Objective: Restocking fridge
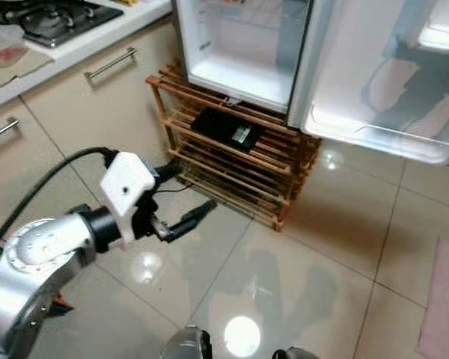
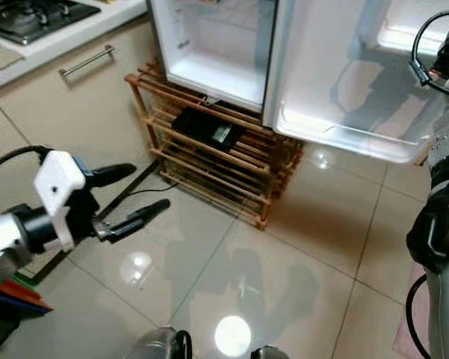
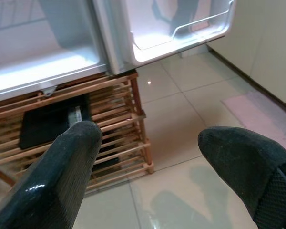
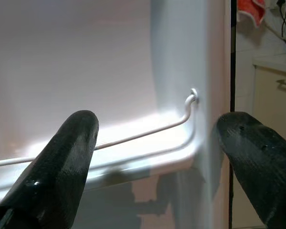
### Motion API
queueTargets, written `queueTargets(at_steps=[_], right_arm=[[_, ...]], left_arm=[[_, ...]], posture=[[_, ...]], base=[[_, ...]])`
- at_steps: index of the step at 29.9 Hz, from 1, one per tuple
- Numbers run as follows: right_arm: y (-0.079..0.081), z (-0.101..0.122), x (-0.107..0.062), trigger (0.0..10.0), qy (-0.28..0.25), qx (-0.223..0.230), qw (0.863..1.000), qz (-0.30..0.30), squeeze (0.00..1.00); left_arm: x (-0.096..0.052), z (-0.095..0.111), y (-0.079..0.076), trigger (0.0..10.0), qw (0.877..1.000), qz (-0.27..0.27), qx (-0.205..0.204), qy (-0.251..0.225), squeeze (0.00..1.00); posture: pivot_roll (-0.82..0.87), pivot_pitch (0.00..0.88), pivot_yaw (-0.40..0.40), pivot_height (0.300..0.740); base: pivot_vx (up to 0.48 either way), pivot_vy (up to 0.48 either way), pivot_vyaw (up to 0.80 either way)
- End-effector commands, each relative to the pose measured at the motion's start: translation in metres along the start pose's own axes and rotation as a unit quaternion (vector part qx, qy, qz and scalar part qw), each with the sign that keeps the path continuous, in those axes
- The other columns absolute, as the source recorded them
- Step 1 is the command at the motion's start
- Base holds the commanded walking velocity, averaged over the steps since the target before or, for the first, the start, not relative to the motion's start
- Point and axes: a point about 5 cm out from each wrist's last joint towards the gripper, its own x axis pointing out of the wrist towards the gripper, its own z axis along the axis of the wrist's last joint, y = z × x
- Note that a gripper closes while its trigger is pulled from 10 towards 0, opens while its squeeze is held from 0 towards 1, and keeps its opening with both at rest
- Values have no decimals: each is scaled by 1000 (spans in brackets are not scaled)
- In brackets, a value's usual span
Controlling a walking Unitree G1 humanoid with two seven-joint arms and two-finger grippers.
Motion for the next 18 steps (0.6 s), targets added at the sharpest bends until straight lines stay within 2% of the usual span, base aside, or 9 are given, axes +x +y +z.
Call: queueTargets(at_steps=[1, 4, 5, 6, 10, 12, 14, 15, 18], right_arm=[[-3, 7, 2, 10000, -2, 11, 1000, -8, 0], [-3, 11, 3, 10000, -10, 32, 999, -2, 0], [0, 11, 3, 10000, -15, 43, 999, 24, 0], [0, 11, 3, 10000, -15, 43, 999, 24, 0], [8, -6, -5, 10000, -17, 7, 993, 118, 0], [8, -16, -12, 10000, -27, -32, 985, 166, 0], [7, -18, -14, 10000, -30, -37, 983, 176, 0], [7, -21, -21, 10000, -53, -77, 973, 211, 0], [8, -20, -25, 10000, -74, -104, 965, 230, 0]], left_arm=[[-1, 4, -2, 10000, 1000, -9, 3, -4, 0], [2, 3, -3, 10000, 1000, -12, -2, -8, 0], [6, 1, -7, 10000, 1000, -16, -11, -15, 0], [6, 1, -7, 10000, 1000, -16, -11, -15, 0], [19, -4, -15, 10000, 999, -22, -28, -35, 0], [25, -6, -19, 10000, 998, -22, -37, -47, 0], [27, -6, -20, 10000, 998, -22, -39, -50, 0], [31, -8, -24, 10000, 997, -23, -46, -56, 0], [35, -10, -27, 10000, 997, -27, -51, -59, 0]], posture=[[323, 129, 66, 740], [299, 119, 60, 740], [262, 109, 46, 740], [262, 109, 46, 740], [193, 83, 13, 740], [164, 72, -1, 740], [144, 66, -7, 740], [124, 59, -9, 740], [96, 51, -11, 740]], base=[[0, 0, 0], [0, 0, 0], [0, 0, 0], [0, 0, 0], [0, 0, 0], [0, 0, 0], [0, 0, 0], [0, 0, 0], [0, 0, 0]])
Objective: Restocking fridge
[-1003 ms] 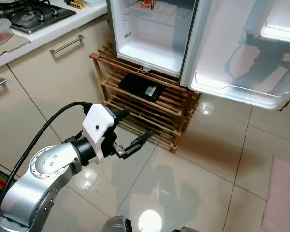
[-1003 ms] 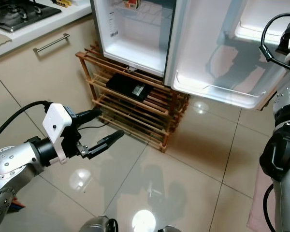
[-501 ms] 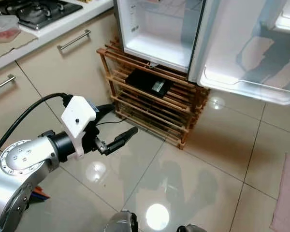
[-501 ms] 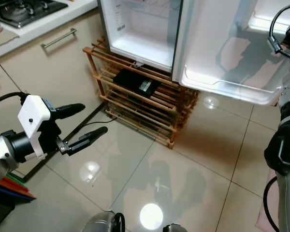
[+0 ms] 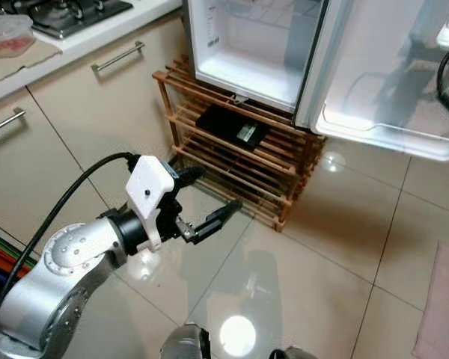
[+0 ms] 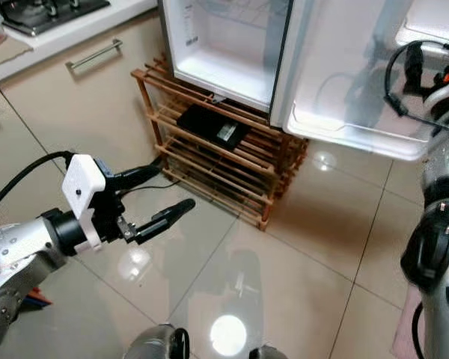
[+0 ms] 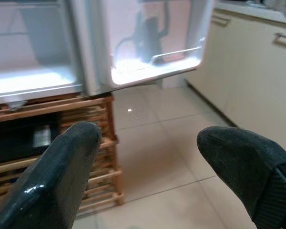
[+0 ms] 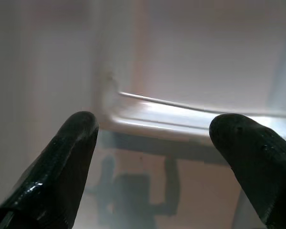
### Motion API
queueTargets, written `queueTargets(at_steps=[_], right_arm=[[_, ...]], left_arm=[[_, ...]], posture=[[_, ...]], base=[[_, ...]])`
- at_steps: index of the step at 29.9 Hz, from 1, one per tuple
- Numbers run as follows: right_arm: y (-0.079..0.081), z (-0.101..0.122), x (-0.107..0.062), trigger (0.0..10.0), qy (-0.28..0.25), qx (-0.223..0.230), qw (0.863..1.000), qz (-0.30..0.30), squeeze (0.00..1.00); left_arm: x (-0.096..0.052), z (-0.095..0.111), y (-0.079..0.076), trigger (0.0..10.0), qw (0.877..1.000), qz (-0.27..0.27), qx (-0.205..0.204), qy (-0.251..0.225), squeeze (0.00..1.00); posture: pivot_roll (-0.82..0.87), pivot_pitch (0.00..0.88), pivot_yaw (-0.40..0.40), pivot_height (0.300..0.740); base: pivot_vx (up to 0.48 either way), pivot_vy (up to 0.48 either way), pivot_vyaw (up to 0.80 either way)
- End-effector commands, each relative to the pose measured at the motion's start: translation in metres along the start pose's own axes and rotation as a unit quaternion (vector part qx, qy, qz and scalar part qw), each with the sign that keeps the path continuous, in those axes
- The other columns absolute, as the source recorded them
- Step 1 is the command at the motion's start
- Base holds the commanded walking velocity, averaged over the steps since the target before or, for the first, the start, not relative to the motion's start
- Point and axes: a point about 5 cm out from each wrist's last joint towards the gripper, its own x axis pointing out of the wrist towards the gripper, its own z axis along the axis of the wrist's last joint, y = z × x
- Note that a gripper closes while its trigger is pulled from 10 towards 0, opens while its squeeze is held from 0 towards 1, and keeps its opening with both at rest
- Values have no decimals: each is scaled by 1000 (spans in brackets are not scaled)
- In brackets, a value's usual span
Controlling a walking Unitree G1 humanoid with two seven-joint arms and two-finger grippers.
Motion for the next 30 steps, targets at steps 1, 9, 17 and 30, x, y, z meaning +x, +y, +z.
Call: queueTargets(at_steps=[1, 9, 17, 30], right_arm=[[3, 14, 2, 10000, -33, -42, 998, 22, 0], [39, -37, -49, 10000, 47, -25, 999, 8, 0], [99, -69, -121, 10000, 118, 30, 993, 1, 0], [152, -60, -157, 10000, 172, 90, 981, 2, 0]], left_arm=[[3, -2, -1, 10000, 1000, 0, 5, 2, 0], [19, -22, 18, 10000, 988, 156, -19, 11, 0], [22, -27, 28, 10000, 971, 237, -37, 0, 0], [36, -30, 34, 10000, 966, 260, -6, 8, 0]], posture=[[82, 46, -16, 740], [33, 39, -39, 740], [-6, 58, -42, 740], [-22, 65, -34, 740]], base=[[0, 0, 0], [0, 0, 0], [0, 0, 0], [114, 0, -281]])
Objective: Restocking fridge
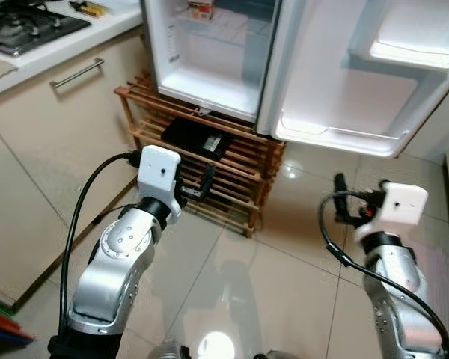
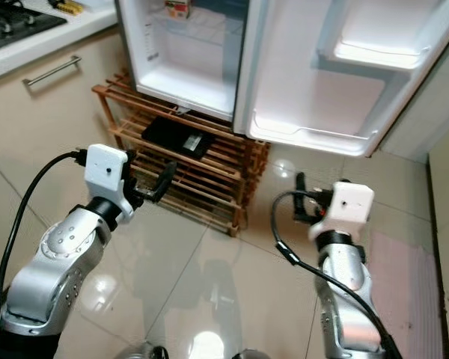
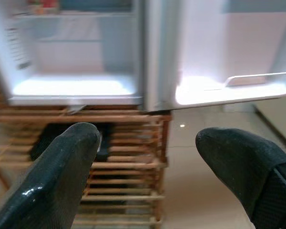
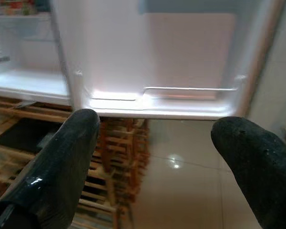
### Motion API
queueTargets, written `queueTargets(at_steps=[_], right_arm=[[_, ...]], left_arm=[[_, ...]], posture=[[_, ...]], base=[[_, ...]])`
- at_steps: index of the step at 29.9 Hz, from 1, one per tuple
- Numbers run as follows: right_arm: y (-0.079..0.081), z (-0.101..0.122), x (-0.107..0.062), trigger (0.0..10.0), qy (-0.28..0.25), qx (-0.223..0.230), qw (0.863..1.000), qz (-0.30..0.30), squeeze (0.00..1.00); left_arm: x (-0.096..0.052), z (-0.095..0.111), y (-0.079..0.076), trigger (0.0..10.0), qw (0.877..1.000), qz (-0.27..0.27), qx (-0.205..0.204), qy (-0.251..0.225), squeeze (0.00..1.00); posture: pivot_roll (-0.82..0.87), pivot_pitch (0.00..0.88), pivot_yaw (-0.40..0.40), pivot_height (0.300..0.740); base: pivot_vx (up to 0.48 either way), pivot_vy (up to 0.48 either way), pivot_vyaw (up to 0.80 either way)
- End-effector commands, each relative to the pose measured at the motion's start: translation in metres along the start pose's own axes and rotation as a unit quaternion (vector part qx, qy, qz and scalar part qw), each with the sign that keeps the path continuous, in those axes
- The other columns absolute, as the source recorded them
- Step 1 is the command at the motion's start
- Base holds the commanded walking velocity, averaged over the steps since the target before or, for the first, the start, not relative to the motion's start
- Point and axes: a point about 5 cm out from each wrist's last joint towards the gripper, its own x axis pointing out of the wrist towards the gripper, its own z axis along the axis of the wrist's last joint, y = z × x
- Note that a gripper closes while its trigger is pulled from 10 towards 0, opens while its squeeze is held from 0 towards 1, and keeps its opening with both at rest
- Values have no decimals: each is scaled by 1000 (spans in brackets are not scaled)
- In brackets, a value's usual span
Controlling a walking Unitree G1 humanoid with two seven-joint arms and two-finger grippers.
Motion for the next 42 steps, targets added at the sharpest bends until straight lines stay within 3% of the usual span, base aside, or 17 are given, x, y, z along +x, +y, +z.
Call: queueTargets(at_steps=[1, 30, 39, 42], right_arm=[[-7, 0, -6, 10000, 15, -3, 1000, -27, 0], [2, 2, 1, 10000, 40, -19, 999, -15, 0], [0, 5, 3, 10000, 30, -19, 999, -18, 0], [-3, 12, 4, 10000, 6, -19, 1000, -18, 0]], left_arm=[[3, 2, -1, 10000, 1000, -4, 8, -4, 0], [2, 5, 6, 10000, 1000, 0, 17, -9, 0], [4, 5, 4, 10000, 1000, -9, 17, -11, 0], [3, 3, 2, 10000, 1000, -16, 11, -6, 0]], posture=[[-22, 65, -29, 740], [3, 49, -22, 740], [-4, 30, -14, 740], [-3, 21, -13, 740]], base=[[319, 0, -800], [321, 0, -28], [316, 0, 0], [284, 0, 0]])
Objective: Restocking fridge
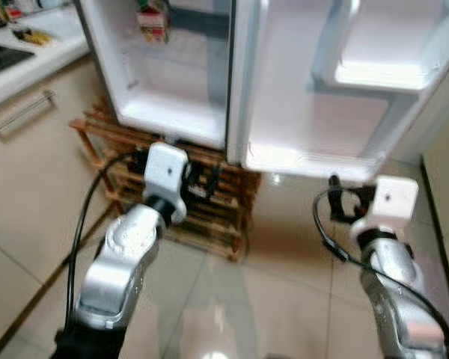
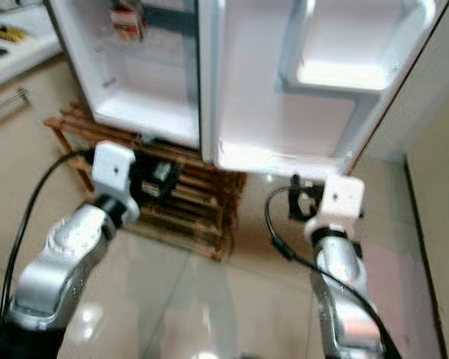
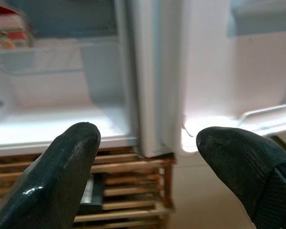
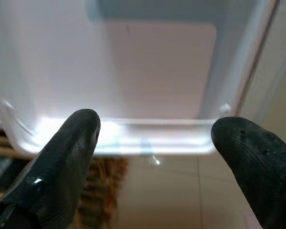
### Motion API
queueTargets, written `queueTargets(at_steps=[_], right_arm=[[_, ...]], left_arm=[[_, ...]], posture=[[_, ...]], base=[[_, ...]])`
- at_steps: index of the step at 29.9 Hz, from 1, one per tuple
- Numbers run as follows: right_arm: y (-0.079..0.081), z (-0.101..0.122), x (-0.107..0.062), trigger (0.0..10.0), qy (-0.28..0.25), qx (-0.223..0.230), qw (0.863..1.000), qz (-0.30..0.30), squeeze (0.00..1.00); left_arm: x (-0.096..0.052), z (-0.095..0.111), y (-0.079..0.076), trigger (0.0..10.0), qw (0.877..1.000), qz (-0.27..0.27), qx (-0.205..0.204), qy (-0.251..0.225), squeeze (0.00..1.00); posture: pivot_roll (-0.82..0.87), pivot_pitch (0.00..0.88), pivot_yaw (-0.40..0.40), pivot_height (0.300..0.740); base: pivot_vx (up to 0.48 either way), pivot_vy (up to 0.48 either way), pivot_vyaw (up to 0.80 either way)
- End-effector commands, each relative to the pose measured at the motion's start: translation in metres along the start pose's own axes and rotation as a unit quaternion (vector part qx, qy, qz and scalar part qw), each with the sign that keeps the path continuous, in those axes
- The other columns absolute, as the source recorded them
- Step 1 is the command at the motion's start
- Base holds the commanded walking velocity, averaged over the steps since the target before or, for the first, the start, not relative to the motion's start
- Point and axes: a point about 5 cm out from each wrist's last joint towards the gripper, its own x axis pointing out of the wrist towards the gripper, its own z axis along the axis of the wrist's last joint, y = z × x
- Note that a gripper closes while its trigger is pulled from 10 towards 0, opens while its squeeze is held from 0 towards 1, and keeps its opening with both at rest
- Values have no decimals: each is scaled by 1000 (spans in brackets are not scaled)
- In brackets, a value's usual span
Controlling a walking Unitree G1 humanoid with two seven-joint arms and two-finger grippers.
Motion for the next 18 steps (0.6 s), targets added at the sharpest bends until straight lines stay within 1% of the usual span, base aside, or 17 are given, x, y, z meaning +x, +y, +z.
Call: queueTargets(at_steps=[1, 3, 5, 6, 7, 8, 9, 10, 11, 12, 14, 15, 16, 17, 18], right_arm=[[0, 11, 3, 10000, -32, -7, 999, 9, 0], [-6, 21, 6, 10000, -57, -20, 998, 3, 0], [-9, 25, 7, 10000, -66, -24, 998, -3, 0], [-14, 34, 9, 10000, -86, -44, 995, -2, 0], [-14, 34, 9, 10000, -86, -44, 995, -2, 0], [-24, 57, 12, 10000, -133, -103, 986, 25, 490], [-28, 67, 14, 10000, -149, -138, 978, 36, 663], [-30, 74, 15, 10000, -157, -167, 972, 50, 1000], [-31, 77, 16, 10000, -160, -183, 968, 57, 1000], [-31, 77, 16, 10000, -160, -183, 968, 57, 1000], [-34, 89, 23, 10000, -165, -256, 949, 87, 1000], [-34, 89, 23, 10000, -165, -256, 949, 87, 1000], [-39, 103, 31, 10000, -164, -329, 923, 115, 1000], [-42, 109, 35, 10000, -161, -350, 915, 122, 1000], [-44, 113, 38, 10000, -159, -361, 910, 125, 1000]], left_arm=[[-3, -2, 1, 10000, 1000, -7, 5, 11, 0], [-5, -4, -1, 10000, 1000, -23, 12, 14, 0], [-6, -5, -1, 10000, 999, -31, 14, 15, 0], [-7, -4, -2, 10000, 999, -38, 14, 10, 0], [-7, -4, -2, 10000, 999, -38, 14, 10, 0], [-10, -3, -2, 10000, 998, -56, 13, 3, 0], [-11, -2, -2, 10000, 998, -65, 14, 3, 0], [-12, -2, -1, 10000, 997, -71, 15, 3, 0], [-12, -2, -1, 10000, 997, -75, 16, 3, 0], [-12, -2, -1, 10000, 997, -75, 16, 3, 0], [-12, -1, 2, 10000, 997, -78, 18, 3, 0], [-12, -1, 2, 10000, 997, -78, 18, 3, 0], [-11, 1, 5, 10000, 997, -79, 21, 2, 0], [-10, 2, 6, 10000, 997, -80, 22, 1, 0], [-10, 2, 7, 10000, 997, -80, 22, 0, 0]], posture=[[-2, 18, -13, 740], [-3, 18, -11, 740], [-4, 18, -10, 740], [-5, 18, -10, 740], [-5, 18, -10, 740], [-3, 16, -11, 740], [-4, 16, -11, 740], [-5, 15, -10, 740], [-5, 16, -9, 740], [-5, 16, -9, 740], [-7, 16, -7, 740], [-7, 16, -7, 740], [-8, 16, -5, 740], [-8, 17, -5, 740], [-9, 17, -5, 740]], base=[[0, 0, 0], [0, 0, 0], [0, 0, 0], [0, 0, 0], [0, 0, 0], [0, 0, 0], [0, 0, 0], [0, 0, 0], [0, 0, 0], [0, 0, 0], [0, 0, 0], [0, 0, 0], [0, 0, 0], [0, 0, 0], [0, 0, 0]])
